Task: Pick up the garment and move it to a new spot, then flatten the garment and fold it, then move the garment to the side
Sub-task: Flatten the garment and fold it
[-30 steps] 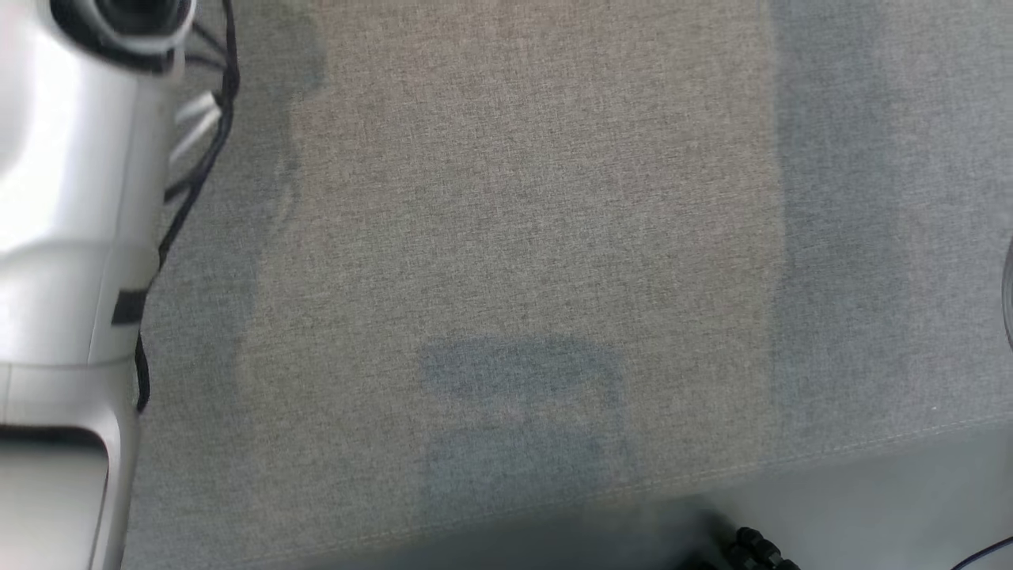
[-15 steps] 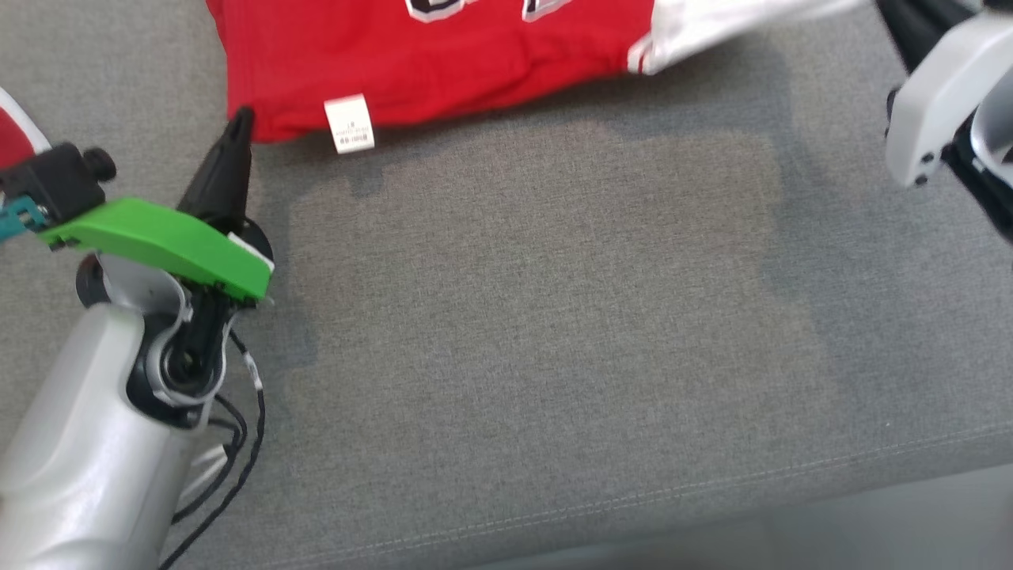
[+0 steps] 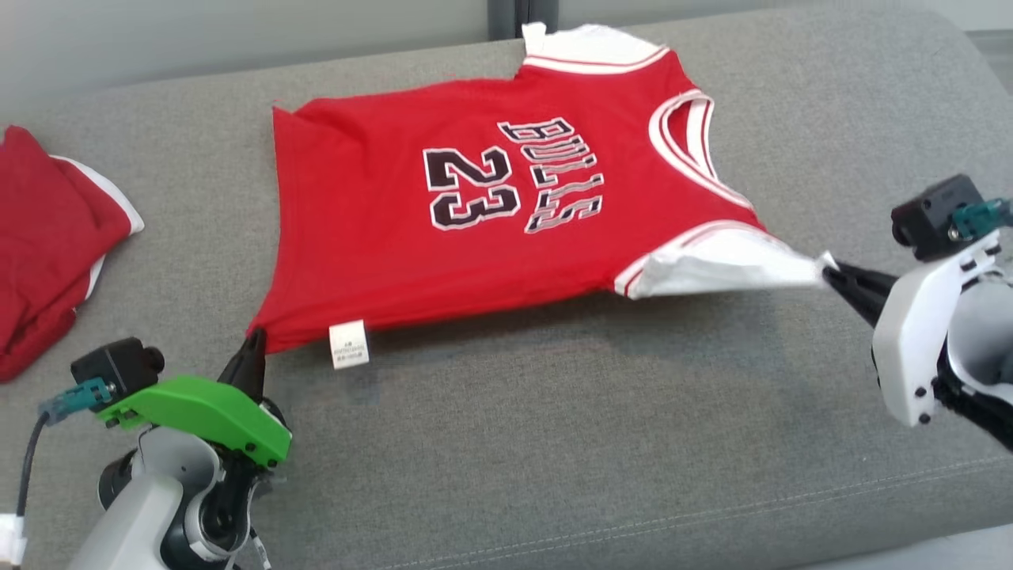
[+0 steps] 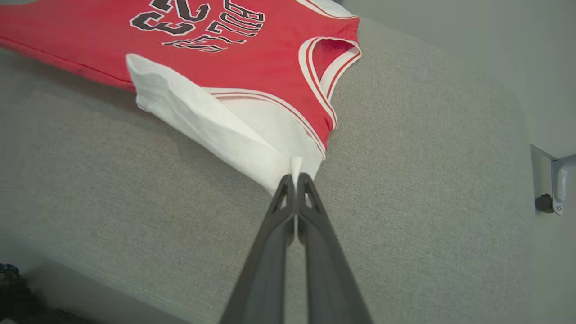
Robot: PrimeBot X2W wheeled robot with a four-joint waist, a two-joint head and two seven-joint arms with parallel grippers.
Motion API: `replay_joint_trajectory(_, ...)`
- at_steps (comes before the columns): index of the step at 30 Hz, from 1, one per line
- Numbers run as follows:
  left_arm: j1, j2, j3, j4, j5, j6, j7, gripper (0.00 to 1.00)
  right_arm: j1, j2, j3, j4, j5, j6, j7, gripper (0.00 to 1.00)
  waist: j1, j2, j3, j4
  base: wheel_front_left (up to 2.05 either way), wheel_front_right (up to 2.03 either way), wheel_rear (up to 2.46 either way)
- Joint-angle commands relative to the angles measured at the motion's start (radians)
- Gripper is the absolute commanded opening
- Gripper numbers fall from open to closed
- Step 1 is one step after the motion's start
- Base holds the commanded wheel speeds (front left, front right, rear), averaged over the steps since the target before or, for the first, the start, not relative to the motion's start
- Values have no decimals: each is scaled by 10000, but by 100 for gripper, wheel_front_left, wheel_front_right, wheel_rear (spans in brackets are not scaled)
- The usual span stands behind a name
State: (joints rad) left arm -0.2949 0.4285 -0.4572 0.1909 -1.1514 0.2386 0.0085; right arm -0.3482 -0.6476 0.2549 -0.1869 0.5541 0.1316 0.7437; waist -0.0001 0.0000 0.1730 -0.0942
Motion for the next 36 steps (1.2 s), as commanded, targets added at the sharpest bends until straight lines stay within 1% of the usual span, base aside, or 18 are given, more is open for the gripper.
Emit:
replay_joint_trajectory(1,196,105,-25,-13,53,67,-21,0,253,-51,-71,-87,92,-15,128,0,1,0,-529,95,0,0,0)
replay_joint_trajectory(5,790,213,-216,-76,178,473,76,0,1408,-193,-355,-729,540,-17,1090,0,1,0,-956,169,0,0,0)
replay_joint_trajectory(9,1315,309,-514,-293,409,903,166,0,2456,-108,-820,-1302,938,-15,1866,0,1,0,-1277,244,0,0,0)
replay_joint_trajectory(15,1817,831,-1167,-717,892,1538,801,0,3518,184,-1469,-2074,1225,-15,2772,0,1,0,-1462,332,0,0,0)
replay_joint_trajectory(19,1934,1165,-1439,-1048,1058,1818,1295,0,3826,432,-1708,-2528,1383,-14,3083,0,1,0,-1477,364,0,0,0)
replay_joint_trajectory(23,1463,1263,-1502,-1214,1248,1938,1493,0,3404,788,-1937,-2582,1262,-11,2720,0,1,0,-1278,441,0,0,0)
replay_joint_trajectory(27,678,1089,-1755,-780,1526,1954,1773,0,2670,1049,-1783,-2057,1167,-11,1976,0,1,0,-1008,546,0,0,0)
replay_joint_trajectory(36,-1316,545,-2562,1090,2102,1635,2827,0,791,791,-190,554,1067,-9,-236,0,1,0,-701,702,0,0,0)
